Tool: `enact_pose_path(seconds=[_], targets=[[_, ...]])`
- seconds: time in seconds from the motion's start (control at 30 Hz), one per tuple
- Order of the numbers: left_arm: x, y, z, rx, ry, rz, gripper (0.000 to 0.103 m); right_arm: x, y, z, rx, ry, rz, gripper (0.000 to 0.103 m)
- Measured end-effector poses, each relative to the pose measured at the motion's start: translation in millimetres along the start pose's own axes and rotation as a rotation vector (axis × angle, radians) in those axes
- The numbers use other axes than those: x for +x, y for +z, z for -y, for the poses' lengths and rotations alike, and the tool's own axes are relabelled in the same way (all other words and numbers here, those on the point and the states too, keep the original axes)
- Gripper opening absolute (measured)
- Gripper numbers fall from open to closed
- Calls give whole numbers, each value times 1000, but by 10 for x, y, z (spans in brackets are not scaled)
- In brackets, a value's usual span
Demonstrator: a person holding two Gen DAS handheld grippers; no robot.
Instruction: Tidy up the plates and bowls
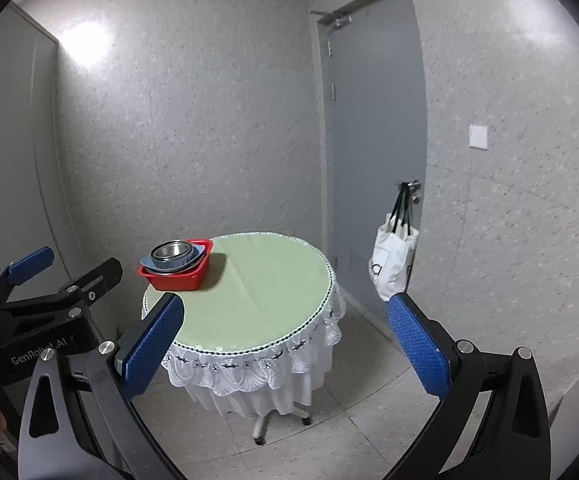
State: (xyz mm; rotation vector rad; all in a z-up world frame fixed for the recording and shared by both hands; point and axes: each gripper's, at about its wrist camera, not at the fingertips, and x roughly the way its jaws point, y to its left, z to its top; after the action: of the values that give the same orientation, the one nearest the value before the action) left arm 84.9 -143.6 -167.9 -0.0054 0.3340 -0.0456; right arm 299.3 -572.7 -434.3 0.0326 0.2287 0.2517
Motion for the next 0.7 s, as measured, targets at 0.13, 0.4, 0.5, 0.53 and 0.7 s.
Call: enact_pose_path(seconds=[0.13,0.4,0.5,0.53,0.7], targets=[[-315,-146,-104,19,-18,9,103,-241,-62,-101,2,-15,14,103],[-806,-275,-247,27,-30,32,103,-547,-121,-231,-21,-41,38,103],[-989,-338,-303,26,-29,44,103,-619,-126,-253,-26,-48,48,103],[-1026,-350,-315,26,-28,46,103,-641,-128,-255,-29,-50,52,103],[-1190,-391,-364,27,-26,58,103,-729,-148,-261,-30,-51,63,103]])
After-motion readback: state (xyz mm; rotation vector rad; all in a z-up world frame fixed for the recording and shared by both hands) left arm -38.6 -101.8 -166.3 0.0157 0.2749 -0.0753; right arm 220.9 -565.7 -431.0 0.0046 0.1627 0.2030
